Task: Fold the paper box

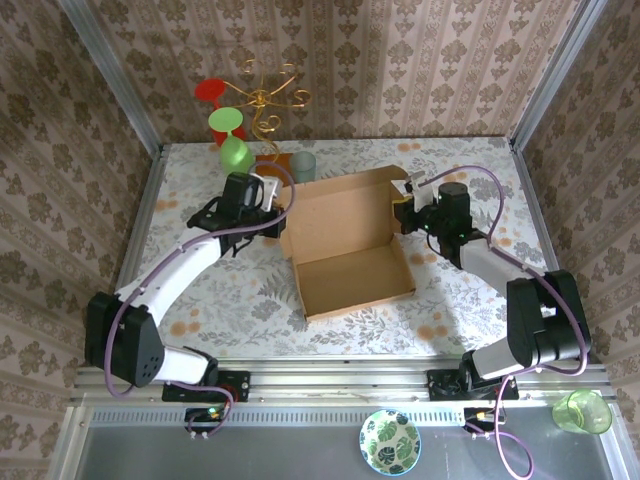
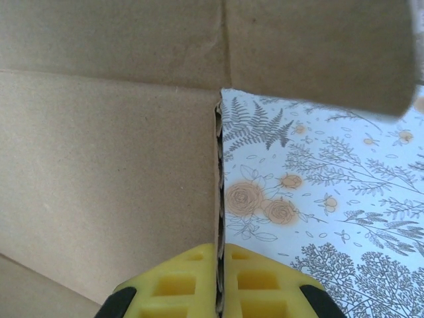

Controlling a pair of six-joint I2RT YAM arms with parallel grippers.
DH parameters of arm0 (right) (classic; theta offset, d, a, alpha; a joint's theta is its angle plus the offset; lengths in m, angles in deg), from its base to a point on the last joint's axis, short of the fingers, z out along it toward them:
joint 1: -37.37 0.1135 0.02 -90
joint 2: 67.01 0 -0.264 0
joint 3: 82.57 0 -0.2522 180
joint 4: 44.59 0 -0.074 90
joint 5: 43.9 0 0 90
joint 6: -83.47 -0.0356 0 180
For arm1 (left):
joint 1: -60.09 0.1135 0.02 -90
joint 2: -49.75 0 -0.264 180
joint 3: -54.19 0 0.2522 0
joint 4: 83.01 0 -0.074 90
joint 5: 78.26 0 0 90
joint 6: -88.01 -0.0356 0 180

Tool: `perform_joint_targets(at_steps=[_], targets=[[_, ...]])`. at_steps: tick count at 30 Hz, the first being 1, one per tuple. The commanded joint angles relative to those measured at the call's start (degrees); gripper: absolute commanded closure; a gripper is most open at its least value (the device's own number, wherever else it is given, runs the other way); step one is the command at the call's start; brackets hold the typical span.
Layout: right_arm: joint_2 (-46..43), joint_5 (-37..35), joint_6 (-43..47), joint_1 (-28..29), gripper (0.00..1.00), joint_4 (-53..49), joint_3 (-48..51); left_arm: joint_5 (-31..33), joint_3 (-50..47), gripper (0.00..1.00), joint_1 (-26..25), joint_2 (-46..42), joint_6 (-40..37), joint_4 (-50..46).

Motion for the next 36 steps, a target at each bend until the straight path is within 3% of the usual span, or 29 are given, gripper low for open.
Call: perform_joint_targets(at_steps=[1, 4, 8, 18, 24, 36], targets=[[-1.97, -7.83, -4.61, 2.43, 1.0, 8.1, 1.07, 6.71, 3.48, 0.94, -1.7, 1.31, 4.24, 3.18], [-1.51, -14.0, -7.45, 4.1, 1.0, 12.44, 2.09, 8.78, 5.5, 1.0, -2.38, 3.16, 4.38, 6.27], [0.06, -19.93, -11.45, 4.49, 1.0, 18.37, 2.38, 9.86, 6.31, 1.0, -2.46, 5.68, 3.29, 13.92], [8.54, -29.71, -15.6, 8.34, 1.0, 26.03, -0.01, 10.61, -4.94, 1.0, -2.36, 10.74, 3.47, 46.53], [11.1, -30.22, -16.3, 8.38, 1.0, 30.21, 2.01, 9.35, -11.95, 1.0, -2.38, 11.71, 3.52, 60.38], [9.39, -30.7, -19.05, 8.43, 1.0, 32.31, 8.93, 12.3, -21.43, 1.0, -6.32, 8.54, 2.9, 69.04]])
